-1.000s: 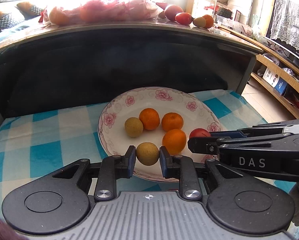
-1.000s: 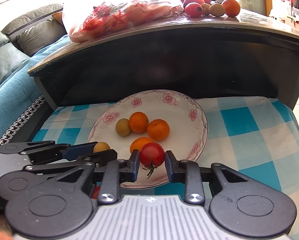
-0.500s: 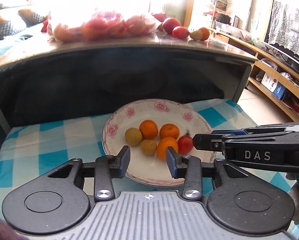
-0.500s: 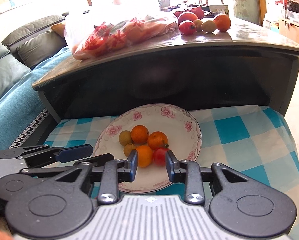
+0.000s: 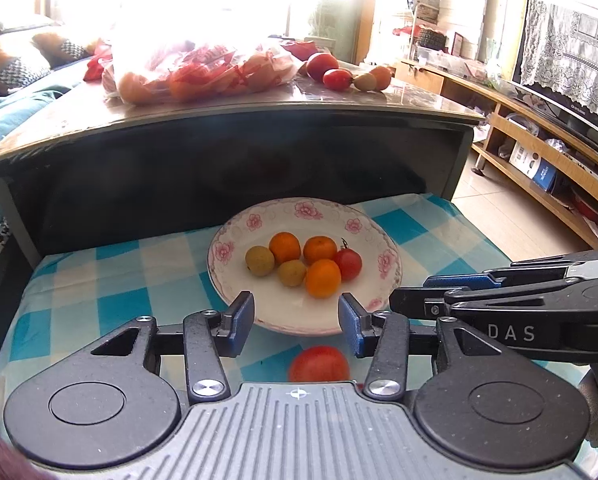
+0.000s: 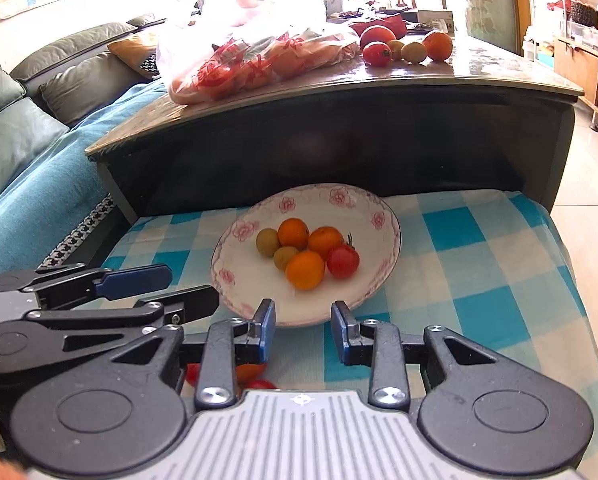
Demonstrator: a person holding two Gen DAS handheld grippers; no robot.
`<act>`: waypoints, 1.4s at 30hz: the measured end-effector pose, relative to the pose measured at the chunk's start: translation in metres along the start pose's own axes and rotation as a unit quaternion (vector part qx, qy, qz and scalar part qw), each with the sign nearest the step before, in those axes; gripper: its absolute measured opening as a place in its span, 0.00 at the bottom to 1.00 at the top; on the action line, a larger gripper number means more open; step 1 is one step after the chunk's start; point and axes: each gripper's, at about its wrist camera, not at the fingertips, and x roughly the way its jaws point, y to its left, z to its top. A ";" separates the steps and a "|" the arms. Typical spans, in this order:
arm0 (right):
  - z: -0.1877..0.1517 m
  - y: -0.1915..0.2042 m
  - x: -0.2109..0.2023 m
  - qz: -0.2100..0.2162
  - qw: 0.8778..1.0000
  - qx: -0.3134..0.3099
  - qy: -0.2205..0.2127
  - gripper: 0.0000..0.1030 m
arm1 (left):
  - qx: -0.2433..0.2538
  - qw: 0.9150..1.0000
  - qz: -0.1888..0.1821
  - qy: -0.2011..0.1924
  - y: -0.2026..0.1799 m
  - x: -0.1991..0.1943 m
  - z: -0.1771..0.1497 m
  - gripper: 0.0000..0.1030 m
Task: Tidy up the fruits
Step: 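Open the right tool to drop the red tomato into the bowl, then move both tools back to the remaining fruit cluster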
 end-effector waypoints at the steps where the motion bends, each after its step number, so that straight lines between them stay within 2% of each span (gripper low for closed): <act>1: -0.002 0.001 -0.002 -0.001 1.000 -0.001 0.000 0.33 | 0.001 1.000 -0.001 0.001 0.000 -0.003 -0.002 0.53; 23: -0.031 0.021 -0.047 -0.006 1.000 0.008 0.010 0.33 | 0.003 1.000 -0.012 -0.002 -0.012 -0.048 -0.025 0.53; 42: -0.054 0.034 -0.064 -0.015 0.999 0.011 0.030 0.33 | 0.000 1.000 -0.011 0.014 -0.018 -0.068 -0.046 0.51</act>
